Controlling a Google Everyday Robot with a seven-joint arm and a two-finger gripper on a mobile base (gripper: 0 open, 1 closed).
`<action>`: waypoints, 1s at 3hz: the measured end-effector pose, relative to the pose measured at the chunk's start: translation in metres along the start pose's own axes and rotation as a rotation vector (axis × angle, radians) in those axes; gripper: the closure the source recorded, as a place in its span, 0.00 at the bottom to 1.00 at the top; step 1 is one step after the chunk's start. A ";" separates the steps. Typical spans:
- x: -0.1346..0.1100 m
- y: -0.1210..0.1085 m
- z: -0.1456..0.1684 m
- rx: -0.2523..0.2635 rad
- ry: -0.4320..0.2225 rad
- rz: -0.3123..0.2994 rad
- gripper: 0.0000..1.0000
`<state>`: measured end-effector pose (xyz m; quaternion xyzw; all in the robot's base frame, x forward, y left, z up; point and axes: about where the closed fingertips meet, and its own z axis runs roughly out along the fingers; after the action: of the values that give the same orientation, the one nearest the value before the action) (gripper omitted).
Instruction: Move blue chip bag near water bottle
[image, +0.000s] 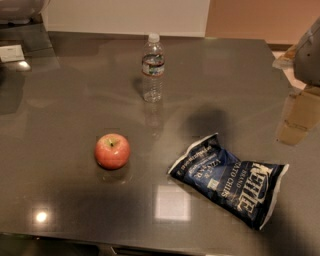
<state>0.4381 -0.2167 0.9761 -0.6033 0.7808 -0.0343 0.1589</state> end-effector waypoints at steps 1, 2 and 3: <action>0.000 0.000 0.000 0.000 0.000 0.000 0.00; 0.000 -0.001 0.000 -0.010 0.005 0.003 0.00; -0.007 0.017 0.003 -0.053 -0.005 0.000 0.00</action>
Offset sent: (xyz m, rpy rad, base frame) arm 0.0006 -0.0012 -0.0059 -0.0049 0.0520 -0.0031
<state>0.4250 -0.2056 0.9707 -0.6075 0.7809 -0.0120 0.1448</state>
